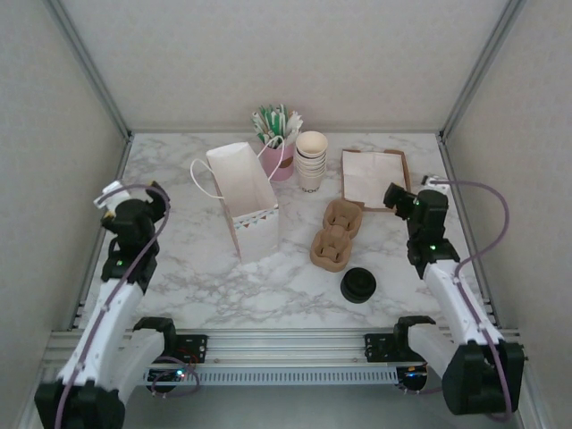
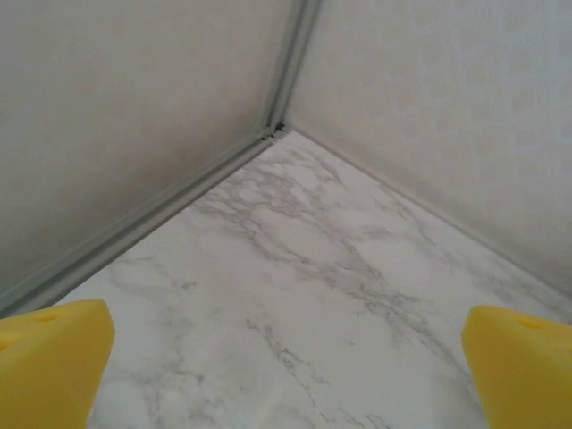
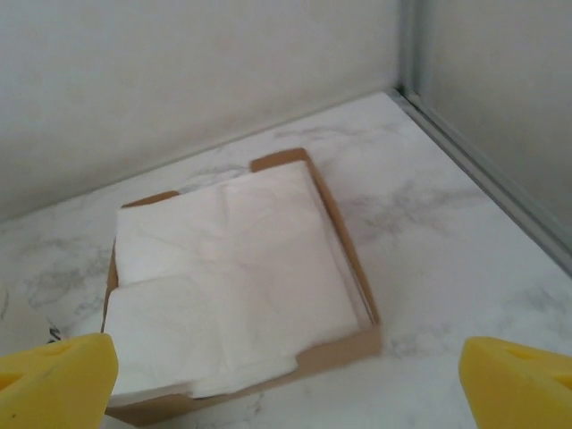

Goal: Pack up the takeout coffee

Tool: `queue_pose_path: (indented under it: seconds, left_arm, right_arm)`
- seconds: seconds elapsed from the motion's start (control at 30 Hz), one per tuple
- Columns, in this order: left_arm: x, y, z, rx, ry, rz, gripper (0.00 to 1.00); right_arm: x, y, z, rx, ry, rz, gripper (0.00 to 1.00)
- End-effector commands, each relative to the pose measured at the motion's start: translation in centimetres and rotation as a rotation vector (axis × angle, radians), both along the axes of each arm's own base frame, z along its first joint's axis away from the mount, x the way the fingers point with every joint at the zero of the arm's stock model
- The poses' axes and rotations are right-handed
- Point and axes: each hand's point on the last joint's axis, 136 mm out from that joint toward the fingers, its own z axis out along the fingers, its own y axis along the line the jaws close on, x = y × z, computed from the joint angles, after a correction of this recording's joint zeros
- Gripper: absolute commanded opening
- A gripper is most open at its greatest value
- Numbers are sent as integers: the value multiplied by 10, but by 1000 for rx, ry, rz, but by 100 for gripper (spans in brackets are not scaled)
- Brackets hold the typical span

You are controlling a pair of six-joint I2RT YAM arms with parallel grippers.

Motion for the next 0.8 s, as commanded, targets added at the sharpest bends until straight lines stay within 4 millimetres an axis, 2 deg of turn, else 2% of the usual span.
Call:
queue_pose_path:
  seconds: [0.0, 0.1, 0.2, 0.3, 0.37, 0.5, 0.57, 0.67, 0.77]
  left_arm:
    - [-45, 8, 8, -135, 10, 74, 100]
    - [-53, -17, 41, -150, -74, -104, 100]
    - [-54, -61, 80, -105, -132, -388, 100]
    - [-61, -81, 97, -88, -110, -516, 100]
    - [-65, -84, 90, -108, -77, -529, 100]
    - [-65, -104, 58, -200, -56, -629, 100]
    - [-64, -113, 41, -257, -39, -663, 100]
    - [-60, -113, 23, -339, 10, -634, 100]
    - [-57, -117, 17, -311, 64, -662, 100]
  right_arm:
    - [-34, -15, -2, 142, 105, -152, 99]
    - [-49, -6, 14, 243, 128, -142, 99]
    - [-61, 5, 33, 293, 131, -89, 99]
    - [-73, 14, 50, 354, 117, -54, 99]
    - [-78, 20, 60, 399, 106, -29, 99]
    - [-81, 36, 73, 499, 122, 20, 96]
    - [-78, 44, 79, 540, 140, 47, 96]
    - [-69, 60, 85, 599, 170, 108, 95]
    - [-62, 66, 84, 615, 225, 124, 93]
